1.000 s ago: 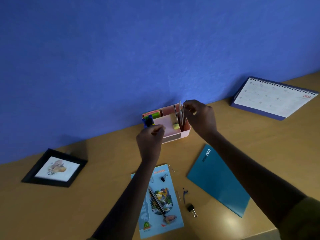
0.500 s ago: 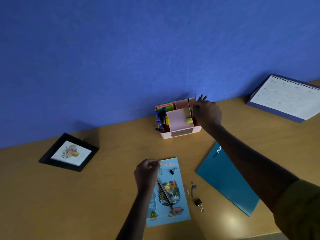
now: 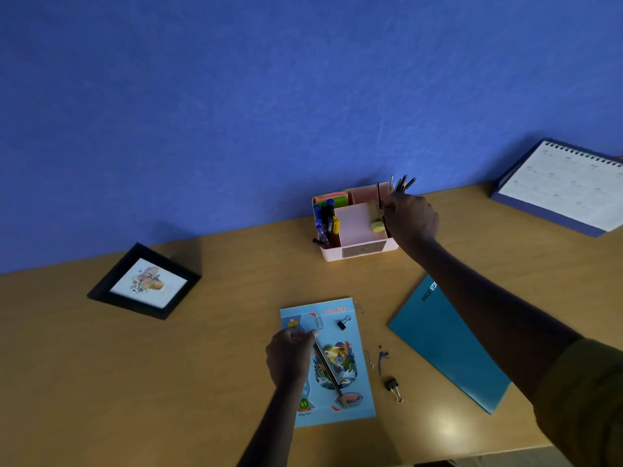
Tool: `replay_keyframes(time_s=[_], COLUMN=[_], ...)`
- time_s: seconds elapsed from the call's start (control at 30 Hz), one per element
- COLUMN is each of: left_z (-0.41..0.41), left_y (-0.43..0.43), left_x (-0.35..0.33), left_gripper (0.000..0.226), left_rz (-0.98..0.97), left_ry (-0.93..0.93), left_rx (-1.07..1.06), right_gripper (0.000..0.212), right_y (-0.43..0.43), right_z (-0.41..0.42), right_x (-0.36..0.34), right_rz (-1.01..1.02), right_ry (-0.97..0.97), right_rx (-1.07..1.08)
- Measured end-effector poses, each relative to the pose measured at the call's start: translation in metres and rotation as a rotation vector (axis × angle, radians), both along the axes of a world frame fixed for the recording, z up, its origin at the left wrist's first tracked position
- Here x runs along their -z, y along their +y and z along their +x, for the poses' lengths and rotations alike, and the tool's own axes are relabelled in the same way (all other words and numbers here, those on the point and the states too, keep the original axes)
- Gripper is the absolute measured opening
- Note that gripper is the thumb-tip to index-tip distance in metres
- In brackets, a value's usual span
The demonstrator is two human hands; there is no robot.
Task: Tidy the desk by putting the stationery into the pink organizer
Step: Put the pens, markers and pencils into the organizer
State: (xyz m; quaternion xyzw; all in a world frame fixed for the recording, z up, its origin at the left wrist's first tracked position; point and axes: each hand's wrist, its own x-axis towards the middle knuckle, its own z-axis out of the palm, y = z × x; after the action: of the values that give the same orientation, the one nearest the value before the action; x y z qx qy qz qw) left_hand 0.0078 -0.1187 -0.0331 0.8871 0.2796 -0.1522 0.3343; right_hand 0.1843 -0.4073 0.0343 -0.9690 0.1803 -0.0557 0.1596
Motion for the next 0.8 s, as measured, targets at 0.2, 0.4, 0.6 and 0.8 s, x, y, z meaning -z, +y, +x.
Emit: replay_keyframes(time_s=[0.2, 0.4, 0.6, 0.8], left_z=[0.008, 0.015, 0.019, 0.026], left_y=[-0.003, 0.000, 0.004, 0.007], left_x=[0.001, 0.001, 0.020, 0.040], left_gripper=[0.036, 0.037, 0.055, 0.048], left_rz=[0.017, 0.007, 0.015, -0.056], left_ry=[0.075, 0.146, 0.218, 0.299], left_rx=[-0.018, -0.021, -0.002, -0.006], right_gripper=[0.016, 0.014, 0.011, 0.006], right_y=[-0.004, -0.006, 0.014, 0.045], right_z=[-0.012, -0.032, -0.085, -0.151], right_x=[-0.003, -0.004, -0.005, 0.014], right_rz=[0.051, 0.124, 0.217, 0.310], right_ry=[-0.067, -0.147, -0.187, -0.168], right_rx=[-0.025, -0.028, -0.070, -0.197])
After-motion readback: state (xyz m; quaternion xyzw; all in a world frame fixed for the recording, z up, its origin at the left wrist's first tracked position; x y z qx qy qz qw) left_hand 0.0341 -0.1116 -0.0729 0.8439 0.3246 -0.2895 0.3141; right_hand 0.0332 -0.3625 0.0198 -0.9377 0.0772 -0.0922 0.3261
